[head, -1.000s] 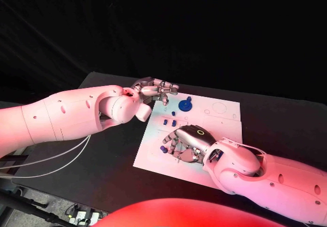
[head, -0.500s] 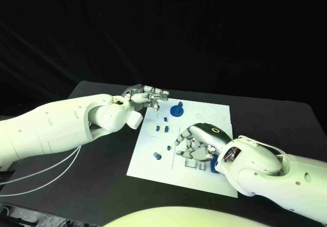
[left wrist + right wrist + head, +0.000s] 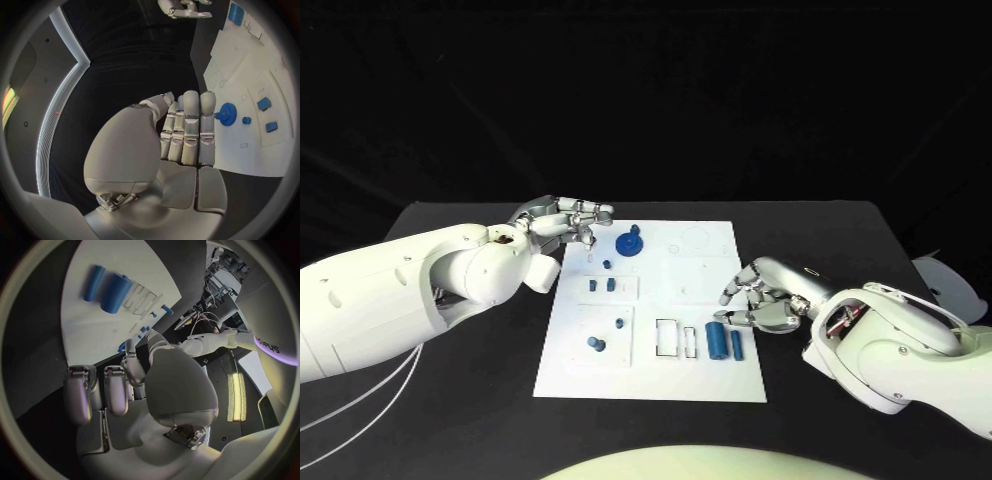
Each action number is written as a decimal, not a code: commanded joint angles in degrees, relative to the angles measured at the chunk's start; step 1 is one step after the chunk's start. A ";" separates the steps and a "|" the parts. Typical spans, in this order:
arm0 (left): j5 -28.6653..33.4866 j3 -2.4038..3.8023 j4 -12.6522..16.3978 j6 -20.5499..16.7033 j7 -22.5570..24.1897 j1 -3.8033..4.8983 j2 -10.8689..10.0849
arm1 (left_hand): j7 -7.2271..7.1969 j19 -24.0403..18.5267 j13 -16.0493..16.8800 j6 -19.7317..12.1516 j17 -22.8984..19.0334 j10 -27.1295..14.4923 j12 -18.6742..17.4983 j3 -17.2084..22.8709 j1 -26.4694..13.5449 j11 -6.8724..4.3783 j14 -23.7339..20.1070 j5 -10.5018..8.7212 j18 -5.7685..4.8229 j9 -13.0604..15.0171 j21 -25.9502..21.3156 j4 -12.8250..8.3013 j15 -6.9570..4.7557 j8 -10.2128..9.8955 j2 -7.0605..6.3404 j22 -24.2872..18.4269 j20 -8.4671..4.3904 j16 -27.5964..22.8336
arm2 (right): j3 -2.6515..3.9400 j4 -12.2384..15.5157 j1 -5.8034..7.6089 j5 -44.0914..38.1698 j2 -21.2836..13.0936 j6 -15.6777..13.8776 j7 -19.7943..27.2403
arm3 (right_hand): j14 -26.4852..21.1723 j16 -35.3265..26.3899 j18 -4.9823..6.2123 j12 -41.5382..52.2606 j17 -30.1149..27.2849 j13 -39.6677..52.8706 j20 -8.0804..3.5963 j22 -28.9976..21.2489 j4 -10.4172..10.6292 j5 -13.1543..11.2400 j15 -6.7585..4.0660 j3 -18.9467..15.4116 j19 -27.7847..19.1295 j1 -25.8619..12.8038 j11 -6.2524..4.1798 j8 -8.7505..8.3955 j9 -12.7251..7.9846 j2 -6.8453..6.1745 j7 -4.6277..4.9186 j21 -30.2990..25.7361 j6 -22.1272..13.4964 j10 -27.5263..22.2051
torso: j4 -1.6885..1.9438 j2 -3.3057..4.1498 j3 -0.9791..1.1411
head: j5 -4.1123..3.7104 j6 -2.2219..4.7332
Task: Assemble the parts on the task board
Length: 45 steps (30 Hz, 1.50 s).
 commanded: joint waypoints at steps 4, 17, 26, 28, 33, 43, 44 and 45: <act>0.55 -0.06 0.19 0.62 0.62 0.03 -0.10 | 0.05 0.13 0.06 -0.36 -0.06 -0.49 0.39 0.07 -0.07 -0.08 -0.07 0.22 0.70 -0.07 -0.37 0.14 0.21 -0.26 0.39 -0.05 0.29 -0.18 | -0.21 1.07 -1.69 -2.10 -1.17 -2.57 -4.51 | 4.14 0.09 -1.11 0.74 5.74 0.85 -0.66 13.74 1.38 2.23 -0.46 -1.97 4.05 -0.19 -0.13 0.74 0.87 0.54 -0.43 -0.03 0.00 0.50 | -0.83 -0.44 -0.09 | -1.15 -0.72; 0.63 -0.12 0.88 0.67 0.62 0.02 -0.63 | 0.05 0.15 0.08 -0.36 -0.08 -0.50 0.46 0.02 -0.15 -0.08 -0.07 0.21 0.69 -0.07 -0.39 0.19 0.22 -0.24 0.40 -0.05 0.30 -0.20 | -0.43 -0.59 -5.00 -5.65 1.98 -2.99 -8.81 | 4.11 0.06 -1.10 0.68 5.66 1.24 -0.76 13.72 2.64 5.93 -0.54 -6.11 4.00 -1.87 -0.22 1.36 2.05 0.44 -0.54 -0.10 -0.51 0.39 | -0.84 -0.40 -0.25 | -1.35 -1.61; 0.63 -0.12 1.28 0.73 0.58 0.03 -0.96 | 0.05 0.15 0.08 -0.36 -0.08 -0.50 0.46 0.02 -0.15 -0.08 -0.07 0.21 0.69 -0.07 -0.39 0.19 0.22 -0.24 0.40 -0.05 0.30 -0.20 | -0.45 -1.79 -6.11 -7.16 3.43 -1.80 -10.49 | 4.08 -0.03 -1.06 0.62 5.49 1.23 -0.77 13.66 2.65 5.96 -0.55 -6.44 3.92 -1.99 -0.24 1.49 2.18 0.53 -0.59 -0.28 -0.41 0.36 | -0.82 -0.41 -0.12 | -1.21 -2.02; 0.63 -0.12 1.34 0.75 0.57 0.03 -1.05 | 0.05 0.15 0.08 -0.36 -0.08 -0.50 0.46 0.02 -0.15 -0.08 -0.07 0.21 0.69 -0.07 -0.39 0.19 0.22 -0.24 0.40 -0.05 0.30 -0.20 | -0.45 -1.96 -6.25 -7.40 3.65 -1.28 -11.00 | 4.07 -0.04 -1.05 0.56 5.48 1.20 -0.77 13.66 2.68 5.95 -0.57 -6.74 3.92 -2.16 -0.26 1.59 2.28 0.57 -0.62 -0.28 -0.37 0.32 | -0.83 -0.44 -0.12 | -1.26 -2.04; 0.63 -0.12 1.40 0.85 0.54 0.03 -1.16 | 0.05 0.15 0.08 -0.36 -0.08 -0.50 0.46 0.02 -0.15 -0.08 -0.07 0.21 0.69 -0.07 -0.39 0.19 0.22 -0.24 0.40 -0.05 0.30 -0.20 | -0.45 -2.28 -6.47 -7.88 4.28 -0.78 -11.74 | 4.05 -0.08 -1.04 0.56 5.42 1.28 -0.79 13.64 2.72 5.85 -0.60 -7.40 3.88 -2.54 -0.31 1.79 2.51 0.76 -0.69 -0.36 -0.32 0.32 | -0.88 -0.38 -0.10 | -1.11 -2.02; 0.63 -0.12 1.54 1.28 0.40 0.03 -1.28 | 0.06 0.07 0.09 -0.37 -0.10 -0.53 0.51 -0.02 -0.23 -0.07 -0.07 0.21 0.72 -0.07 -0.54 0.25 0.24 -0.23 0.40 -0.17 0.32 -0.21 | -0.44 -3.49 -6.78 -7.80 5.65 -0.08 -12.47 | 4.05 -0.10 -1.05 0.43 5.40 1.24 -0.82 13.65 2.76 5.83 -0.64 -8.01 3.90 -3.04 -0.35 1.97 2.74 1.17 -0.74 -0.31 -0.34 0.25 | -0.81 -0.33 -0.11 | -0.59 -1.95; 0.63 -0.12 1.55 1.33 0.36 0.03 -1.31 | 0.06 0.07 0.09 -0.37 -0.10 -0.53 0.51 -0.02 -0.23 -0.07 -0.07 0.21 0.72 -0.07 -0.54 0.25 0.24 -0.23 0.40 -0.17 0.32 -0.21 | -0.44 -3.63 -6.83 -7.71 5.81 0.02 -12.53 | 4.04 -0.10 -1.04 0.41 5.39 1.24 -0.82 13.65 2.76 5.83 -0.64 -8.06 3.89 -3.09 -0.35 1.98 2.76 1.21 -0.74 -0.33 -0.36 0.25 | -0.80 -0.32 -0.11 | -0.56 -1.97; 0.63 -0.12 1.58 1.38 0.33 0.03 -1.34 | 0.06 0.07 0.09 -0.37 -0.10 -0.53 0.51 -0.02 -0.23 -0.07 -0.07 0.21 0.72 -0.07 -0.54 0.25 0.24 -0.23 0.40 -0.17 0.32 -0.21 | -0.44 -3.79 -6.91 -7.62 5.99 0.11 -12.59 | 4.04 -0.12 -1.04 0.39 5.36 1.22 -0.82 13.64 2.76 5.83 -0.64 -8.15 3.88 -3.17 -0.36 2.00 2.79 1.28 -0.74 -0.36 -0.38 0.23 | -0.81 -0.32 -0.09 | -0.51 -2.01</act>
